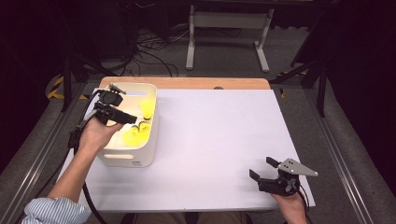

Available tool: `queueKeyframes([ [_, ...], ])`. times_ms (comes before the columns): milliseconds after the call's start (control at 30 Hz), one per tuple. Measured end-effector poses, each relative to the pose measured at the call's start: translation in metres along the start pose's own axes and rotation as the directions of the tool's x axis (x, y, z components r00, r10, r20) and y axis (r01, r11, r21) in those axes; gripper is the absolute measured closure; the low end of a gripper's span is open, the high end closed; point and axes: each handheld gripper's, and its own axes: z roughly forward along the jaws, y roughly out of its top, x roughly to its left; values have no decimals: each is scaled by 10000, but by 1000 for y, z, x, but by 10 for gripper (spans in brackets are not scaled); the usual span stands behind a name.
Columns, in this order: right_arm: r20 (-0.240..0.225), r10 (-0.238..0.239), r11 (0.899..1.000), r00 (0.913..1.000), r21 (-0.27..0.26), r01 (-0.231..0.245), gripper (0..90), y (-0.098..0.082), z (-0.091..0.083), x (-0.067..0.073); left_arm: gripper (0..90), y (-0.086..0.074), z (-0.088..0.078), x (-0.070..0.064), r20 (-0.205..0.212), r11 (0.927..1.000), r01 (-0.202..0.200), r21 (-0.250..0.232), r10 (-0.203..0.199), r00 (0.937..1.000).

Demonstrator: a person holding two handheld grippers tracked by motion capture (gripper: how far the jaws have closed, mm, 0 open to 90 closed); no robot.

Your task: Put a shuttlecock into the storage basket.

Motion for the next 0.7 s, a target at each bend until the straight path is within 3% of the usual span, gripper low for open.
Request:
queueKeyframes([
  [700, -3, 15, 10000, 10000, 11, -15, 133, 0, 0, 0, 368, -5, -18, 6, 67, 10000, 78, -35, -78, 9999],
])
